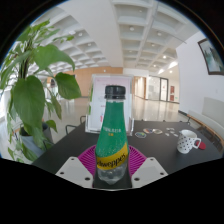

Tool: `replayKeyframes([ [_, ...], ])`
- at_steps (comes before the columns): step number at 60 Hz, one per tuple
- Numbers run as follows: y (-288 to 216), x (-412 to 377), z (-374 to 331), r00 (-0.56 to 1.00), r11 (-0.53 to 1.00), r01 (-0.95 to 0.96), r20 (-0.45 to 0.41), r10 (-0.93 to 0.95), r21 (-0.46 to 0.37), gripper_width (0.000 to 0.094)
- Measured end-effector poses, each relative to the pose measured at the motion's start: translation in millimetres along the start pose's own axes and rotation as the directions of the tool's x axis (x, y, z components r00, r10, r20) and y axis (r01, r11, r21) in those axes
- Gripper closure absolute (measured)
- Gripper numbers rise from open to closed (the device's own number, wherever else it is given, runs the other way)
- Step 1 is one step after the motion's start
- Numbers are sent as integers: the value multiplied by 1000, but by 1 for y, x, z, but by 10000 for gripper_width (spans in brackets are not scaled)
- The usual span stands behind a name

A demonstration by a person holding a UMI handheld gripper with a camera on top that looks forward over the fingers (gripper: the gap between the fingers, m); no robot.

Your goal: Pour water

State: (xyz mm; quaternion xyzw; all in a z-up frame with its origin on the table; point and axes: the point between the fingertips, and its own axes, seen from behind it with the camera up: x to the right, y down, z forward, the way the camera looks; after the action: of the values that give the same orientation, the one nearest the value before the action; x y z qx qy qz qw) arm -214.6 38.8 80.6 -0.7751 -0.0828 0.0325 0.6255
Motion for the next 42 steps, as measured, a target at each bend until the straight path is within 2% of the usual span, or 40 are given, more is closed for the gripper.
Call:
replayKeyframes([
  [5,-27,-1,-7,998,998,-48,35,47,38,551],
  [10,-68,-1,-20,978,980,-179,123,167,93,551],
  [14,-112,-1,-29,930,939,-321,225,289,124,553],
  [18,-154,8,-38,816,849,-517,362,450,110,553],
  [23,-200,30,-49,570,661,-750,529,629,22,550],
  [28,-235,68,-51,272,425,-900,634,724,-100,552],
  [34,-241,127,-38,-68,136,-958,662,746,-253,554],
  [35,-249,120,-63,-116,90,-958,655,747,-273,553],
  [37,-238,148,-27,-224,-5,-948,654,723,-320,555],
  [42,-218,190,-4,-431,-200,-891,620,656,-408,554],
])
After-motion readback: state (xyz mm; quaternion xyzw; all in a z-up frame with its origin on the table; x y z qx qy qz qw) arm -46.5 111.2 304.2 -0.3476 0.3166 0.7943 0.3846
